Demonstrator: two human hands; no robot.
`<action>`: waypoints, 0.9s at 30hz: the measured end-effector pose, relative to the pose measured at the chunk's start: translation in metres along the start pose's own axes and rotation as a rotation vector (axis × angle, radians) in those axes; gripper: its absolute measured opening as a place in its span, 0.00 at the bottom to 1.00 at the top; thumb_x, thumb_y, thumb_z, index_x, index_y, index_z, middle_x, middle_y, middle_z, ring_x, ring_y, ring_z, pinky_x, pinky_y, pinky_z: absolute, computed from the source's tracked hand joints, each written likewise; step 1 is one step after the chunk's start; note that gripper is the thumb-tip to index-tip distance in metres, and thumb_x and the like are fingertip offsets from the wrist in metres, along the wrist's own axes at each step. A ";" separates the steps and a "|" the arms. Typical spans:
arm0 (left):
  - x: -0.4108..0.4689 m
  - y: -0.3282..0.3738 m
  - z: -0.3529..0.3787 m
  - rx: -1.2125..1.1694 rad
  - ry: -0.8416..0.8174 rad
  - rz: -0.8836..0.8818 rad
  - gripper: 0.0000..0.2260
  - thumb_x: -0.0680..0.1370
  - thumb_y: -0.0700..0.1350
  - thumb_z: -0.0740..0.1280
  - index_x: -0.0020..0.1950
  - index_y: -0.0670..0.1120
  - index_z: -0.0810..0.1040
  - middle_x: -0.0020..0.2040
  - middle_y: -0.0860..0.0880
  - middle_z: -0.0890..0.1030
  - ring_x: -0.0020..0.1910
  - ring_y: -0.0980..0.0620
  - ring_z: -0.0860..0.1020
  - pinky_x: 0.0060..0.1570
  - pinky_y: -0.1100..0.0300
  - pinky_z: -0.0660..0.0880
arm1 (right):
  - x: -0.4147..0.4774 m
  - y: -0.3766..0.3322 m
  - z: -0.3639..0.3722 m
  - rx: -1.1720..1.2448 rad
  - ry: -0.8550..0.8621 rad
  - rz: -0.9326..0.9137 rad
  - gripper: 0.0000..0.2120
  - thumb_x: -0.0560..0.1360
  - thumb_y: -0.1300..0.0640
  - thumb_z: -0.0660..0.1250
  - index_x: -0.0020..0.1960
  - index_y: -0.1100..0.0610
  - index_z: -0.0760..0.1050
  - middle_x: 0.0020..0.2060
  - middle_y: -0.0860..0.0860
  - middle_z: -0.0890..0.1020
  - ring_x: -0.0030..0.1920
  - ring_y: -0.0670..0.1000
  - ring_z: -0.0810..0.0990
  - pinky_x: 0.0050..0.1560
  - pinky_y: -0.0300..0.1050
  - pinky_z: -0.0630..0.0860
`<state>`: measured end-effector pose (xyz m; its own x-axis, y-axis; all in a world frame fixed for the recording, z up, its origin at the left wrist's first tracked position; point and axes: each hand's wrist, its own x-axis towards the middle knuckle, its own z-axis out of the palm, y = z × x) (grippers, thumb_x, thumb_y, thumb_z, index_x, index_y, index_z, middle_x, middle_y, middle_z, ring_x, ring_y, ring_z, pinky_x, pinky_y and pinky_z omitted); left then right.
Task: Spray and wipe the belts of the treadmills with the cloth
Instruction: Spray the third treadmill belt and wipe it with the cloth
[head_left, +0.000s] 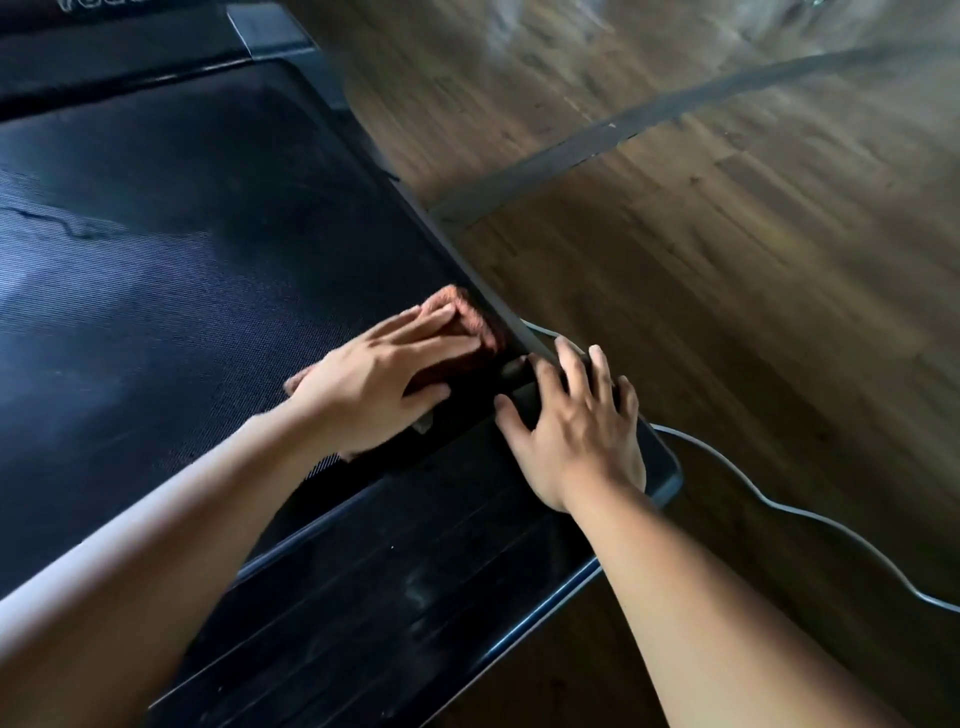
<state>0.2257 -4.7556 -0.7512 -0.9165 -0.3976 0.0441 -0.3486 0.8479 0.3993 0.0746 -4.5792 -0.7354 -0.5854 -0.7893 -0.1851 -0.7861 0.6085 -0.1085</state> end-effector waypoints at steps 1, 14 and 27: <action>-0.015 0.002 0.000 0.011 0.014 0.019 0.27 0.78 0.57 0.65 0.76 0.65 0.64 0.80 0.55 0.59 0.80 0.55 0.56 0.78 0.52 0.58 | -0.001 0.000 0.000 -0.001 0.005 -0.003 0.34 0.77 0.31 0.45 0.77 0.45 0.57 0.80 0.47 0.49 0.80 0.55 0.43 0.77 0.61 0.48; -0.011 -0.026 -0.016 -0.041 0.160 -0.266 0.28 0.78 0.50 0.70 0.77 0.58 0.66 0.81 0.53 0.58 0.80 0.57 0.53 0.77 0.61 0.50 | -0.001 0.001 0.002 0.022 0.025 -0.006 0.34 0.76 0.31 0.44 0.78 0.45 0.57 0.80 0.48 0.50 0.80 0.55 0.45 0.77 0.61 0.49; -0.015 -0.005 -0.013 0.076 0.206 -0.321 0.23 0.81 0.51 0.66 0.76 0.59 0.68 0.78 0.58 0.65 0.68 0.44 0.69 0.65 0.48 0.70 | -0.001 0.003 0.000 0.026 -0.001 -0.008 0.34 0.77 0.30 0.44 0.78 0.45 0.56 0.80 0.47 0.49 0.80 0.55 0.43 0.77 0.62 0.48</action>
<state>0.2433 -4.7584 -0.7420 -0.7026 -0.7025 0.1135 -0.6319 0.6893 0.3543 0.0732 -4.5769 -0.7354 -0.5792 -0.7940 -0.1848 -0.7852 0.6043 -0.1354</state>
